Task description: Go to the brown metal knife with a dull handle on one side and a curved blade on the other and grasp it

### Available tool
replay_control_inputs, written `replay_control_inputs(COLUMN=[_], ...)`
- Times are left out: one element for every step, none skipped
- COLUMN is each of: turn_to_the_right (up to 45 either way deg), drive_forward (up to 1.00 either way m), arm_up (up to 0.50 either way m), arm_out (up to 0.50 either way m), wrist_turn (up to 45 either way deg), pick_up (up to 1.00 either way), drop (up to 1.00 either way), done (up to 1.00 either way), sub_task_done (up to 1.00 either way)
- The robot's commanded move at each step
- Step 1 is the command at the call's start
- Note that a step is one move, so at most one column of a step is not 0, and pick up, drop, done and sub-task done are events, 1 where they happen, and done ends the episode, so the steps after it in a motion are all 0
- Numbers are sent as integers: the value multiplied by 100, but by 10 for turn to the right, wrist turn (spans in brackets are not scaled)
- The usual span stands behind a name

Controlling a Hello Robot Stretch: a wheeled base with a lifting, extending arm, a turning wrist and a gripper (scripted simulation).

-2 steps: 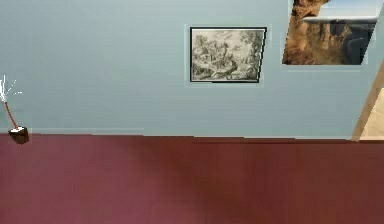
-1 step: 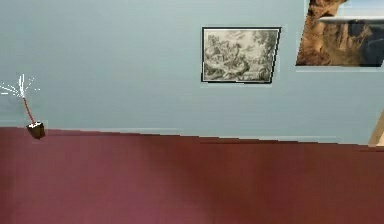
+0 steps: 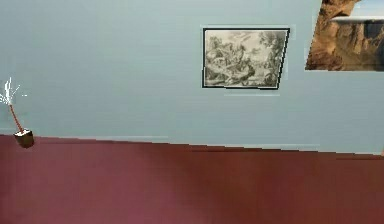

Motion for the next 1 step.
replay_control_inputs(turn_to_the_right=[450], drive_forward=[0], arm_up=[0], arm_out=[0], wrist_turn=[0], pick_up=[0], drop=[0], done=[0], sub_task_done=[0])
